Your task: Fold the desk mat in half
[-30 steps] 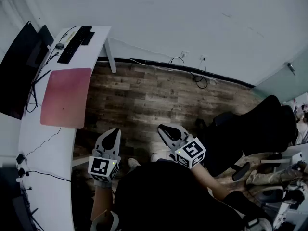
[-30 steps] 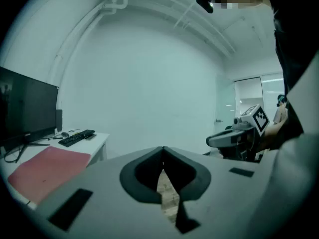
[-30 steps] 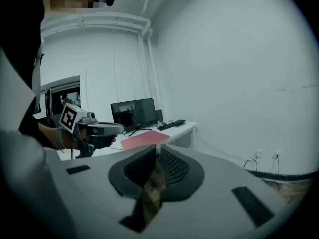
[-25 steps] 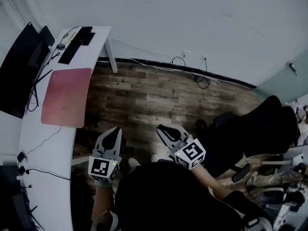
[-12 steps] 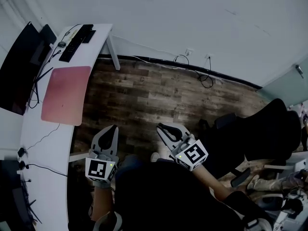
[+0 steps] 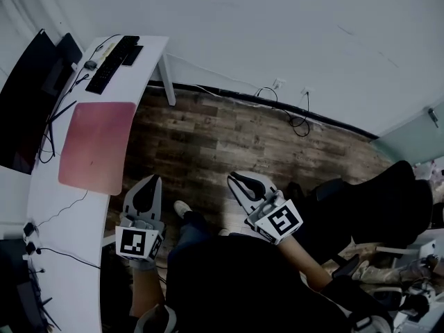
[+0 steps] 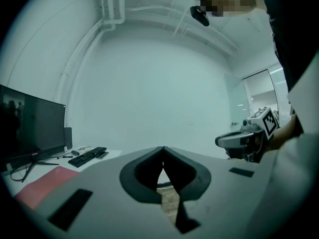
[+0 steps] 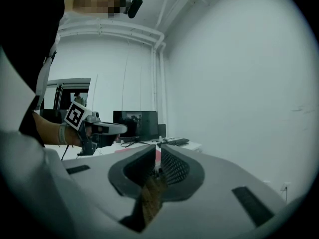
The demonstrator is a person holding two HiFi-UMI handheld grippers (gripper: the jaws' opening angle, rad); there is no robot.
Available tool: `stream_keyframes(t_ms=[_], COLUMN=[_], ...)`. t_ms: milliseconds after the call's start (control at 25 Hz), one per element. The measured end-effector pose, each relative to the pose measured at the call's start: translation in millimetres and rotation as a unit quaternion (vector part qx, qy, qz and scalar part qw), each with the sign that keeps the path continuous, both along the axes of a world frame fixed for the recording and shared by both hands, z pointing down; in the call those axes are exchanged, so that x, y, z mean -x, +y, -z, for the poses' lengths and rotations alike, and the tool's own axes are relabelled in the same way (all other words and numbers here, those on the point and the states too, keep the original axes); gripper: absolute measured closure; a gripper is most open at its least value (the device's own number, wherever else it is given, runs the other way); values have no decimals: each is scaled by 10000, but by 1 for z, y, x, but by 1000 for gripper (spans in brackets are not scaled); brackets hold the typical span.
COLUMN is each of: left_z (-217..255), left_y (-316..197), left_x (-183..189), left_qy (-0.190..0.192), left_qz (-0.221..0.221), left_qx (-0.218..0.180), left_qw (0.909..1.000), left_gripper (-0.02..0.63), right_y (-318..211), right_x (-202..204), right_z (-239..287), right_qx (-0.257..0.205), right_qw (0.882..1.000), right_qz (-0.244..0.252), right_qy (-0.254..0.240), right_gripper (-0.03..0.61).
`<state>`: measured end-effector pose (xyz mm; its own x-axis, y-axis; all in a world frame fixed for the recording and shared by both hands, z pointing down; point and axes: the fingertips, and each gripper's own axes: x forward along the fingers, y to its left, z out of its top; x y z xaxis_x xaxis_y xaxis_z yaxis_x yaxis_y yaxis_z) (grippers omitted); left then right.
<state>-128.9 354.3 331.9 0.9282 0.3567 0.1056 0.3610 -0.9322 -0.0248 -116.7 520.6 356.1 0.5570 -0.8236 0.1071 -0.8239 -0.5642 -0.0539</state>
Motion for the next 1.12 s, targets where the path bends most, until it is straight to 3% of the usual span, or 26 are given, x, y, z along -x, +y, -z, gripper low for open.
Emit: stream_keyframes(t_ms=[360,560,800,1120], left_z=[13,11,-7,-27], left_y=[-99,-158,-225,-289], left_x=[-82,-106,-103,-72], left_qy=[94,32,-106,-268], left_qz=[-30,83,509,1366], left_qx=[133,230,426,658], left_qw=[9999,9997,9977,9881], left_gripper=[604,604,604,604], right_y=[-99,-172,-241,-310], right_x=[-85,-113,-123,-128], right_z=[8,15,12,-7], right_qx=[270,166,208,997], right_qw=[9996,9993,9968,9830], right_qz=[67,343,770,1541], right_qy=[41,67,61,-67], right_gripper=[537,538,537,537])
